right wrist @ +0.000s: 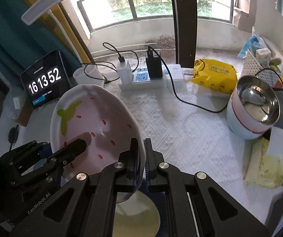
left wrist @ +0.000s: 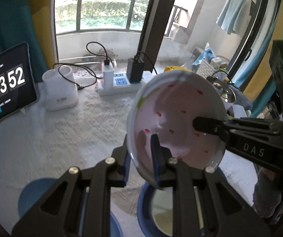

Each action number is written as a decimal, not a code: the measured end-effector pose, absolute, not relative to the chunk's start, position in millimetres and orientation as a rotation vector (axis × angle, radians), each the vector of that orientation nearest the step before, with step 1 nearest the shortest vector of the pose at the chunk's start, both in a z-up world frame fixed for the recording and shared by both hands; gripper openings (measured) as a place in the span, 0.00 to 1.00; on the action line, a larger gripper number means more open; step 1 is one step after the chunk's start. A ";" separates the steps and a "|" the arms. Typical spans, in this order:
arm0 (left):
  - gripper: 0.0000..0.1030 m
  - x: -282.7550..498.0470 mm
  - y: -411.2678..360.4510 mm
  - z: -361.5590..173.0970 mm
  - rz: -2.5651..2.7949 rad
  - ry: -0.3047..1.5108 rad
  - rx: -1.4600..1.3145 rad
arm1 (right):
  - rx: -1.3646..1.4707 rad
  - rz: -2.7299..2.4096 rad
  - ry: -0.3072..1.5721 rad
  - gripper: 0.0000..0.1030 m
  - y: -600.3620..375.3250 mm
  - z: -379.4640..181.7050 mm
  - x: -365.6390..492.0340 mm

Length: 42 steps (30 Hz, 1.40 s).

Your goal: Organize plates and bowls

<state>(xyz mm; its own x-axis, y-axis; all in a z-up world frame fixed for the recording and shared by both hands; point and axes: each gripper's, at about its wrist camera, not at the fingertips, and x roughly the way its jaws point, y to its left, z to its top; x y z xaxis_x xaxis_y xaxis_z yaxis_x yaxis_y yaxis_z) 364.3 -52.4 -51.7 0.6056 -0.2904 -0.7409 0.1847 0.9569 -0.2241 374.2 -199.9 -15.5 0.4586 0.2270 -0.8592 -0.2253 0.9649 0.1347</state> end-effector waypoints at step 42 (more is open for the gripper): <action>0.19 300.5 -88.3 -95.8 -0.303 0.969 -0.077 | 0.020 0.237 1.117 0.08 -226.8 -60.9 296.3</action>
